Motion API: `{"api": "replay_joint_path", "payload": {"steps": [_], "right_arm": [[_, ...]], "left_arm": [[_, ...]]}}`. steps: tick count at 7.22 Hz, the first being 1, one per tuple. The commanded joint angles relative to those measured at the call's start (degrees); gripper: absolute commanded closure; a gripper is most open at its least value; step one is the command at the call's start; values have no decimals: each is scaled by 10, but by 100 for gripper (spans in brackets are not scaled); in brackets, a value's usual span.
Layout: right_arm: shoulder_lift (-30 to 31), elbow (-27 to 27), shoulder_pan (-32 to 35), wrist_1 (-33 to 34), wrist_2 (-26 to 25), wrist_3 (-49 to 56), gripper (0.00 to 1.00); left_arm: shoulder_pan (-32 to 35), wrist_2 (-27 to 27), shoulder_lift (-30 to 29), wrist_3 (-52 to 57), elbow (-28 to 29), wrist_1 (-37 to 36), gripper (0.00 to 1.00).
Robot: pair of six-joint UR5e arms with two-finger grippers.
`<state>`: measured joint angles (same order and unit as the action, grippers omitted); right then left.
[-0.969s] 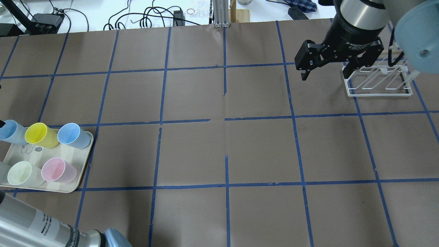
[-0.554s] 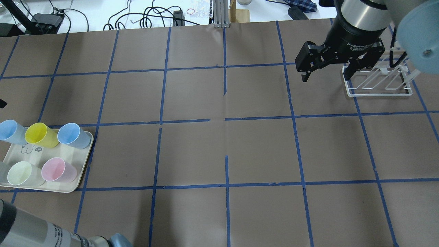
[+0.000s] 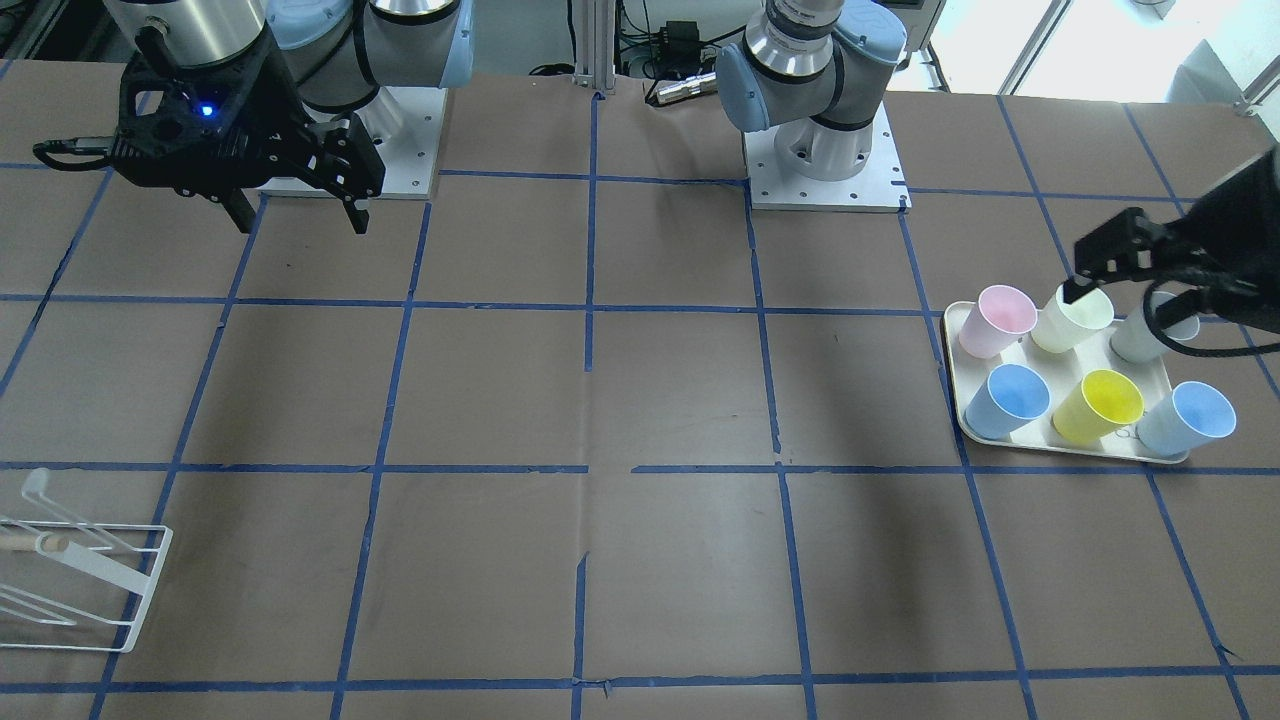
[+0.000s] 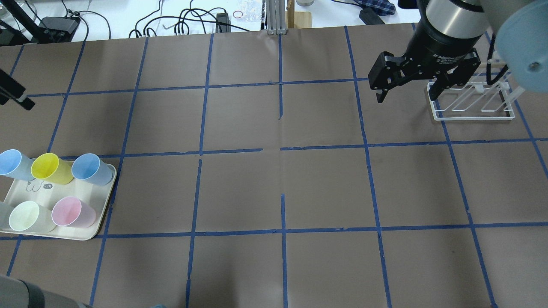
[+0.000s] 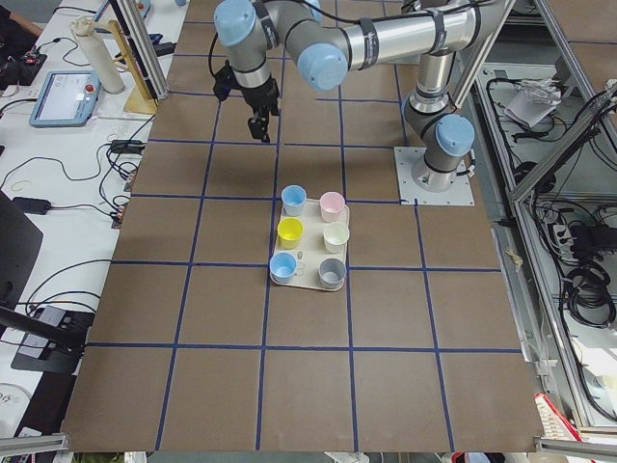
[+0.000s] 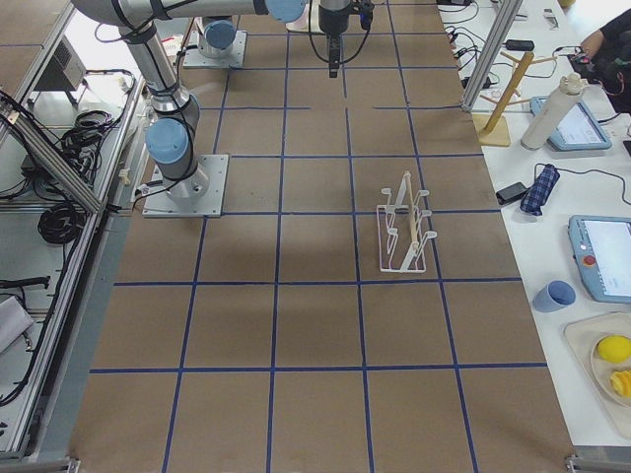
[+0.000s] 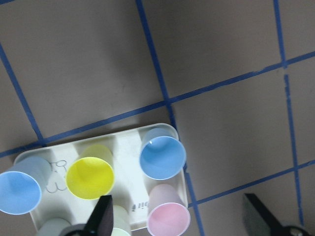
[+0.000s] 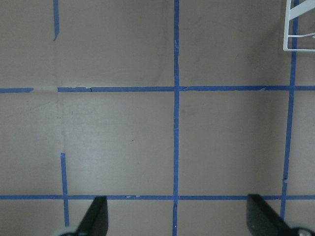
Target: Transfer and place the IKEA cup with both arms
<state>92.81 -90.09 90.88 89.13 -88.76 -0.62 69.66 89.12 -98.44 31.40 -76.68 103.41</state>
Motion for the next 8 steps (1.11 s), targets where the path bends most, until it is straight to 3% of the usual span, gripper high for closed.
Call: {"api": "replay_joint_path", "payload": {"steps": [1, 3, 4, 8], "right_arm": [[0, 0, 0, 0, 1, 0, 0], [0, 0, 0, 0, 1, 0, 0], [0, 0, 0, 0, -1, 0, 0], [0, 0, 0, 0, -2, 0, 0]], "left_arm": [[106, -7, 69, -191, -46, 6, 8], [200, 0, 109, -261, -104, -58, 8], [211, 0, 124, -318, -132, -87, 3], [202, 4, 127, -298, -147, -157, 0]]}}
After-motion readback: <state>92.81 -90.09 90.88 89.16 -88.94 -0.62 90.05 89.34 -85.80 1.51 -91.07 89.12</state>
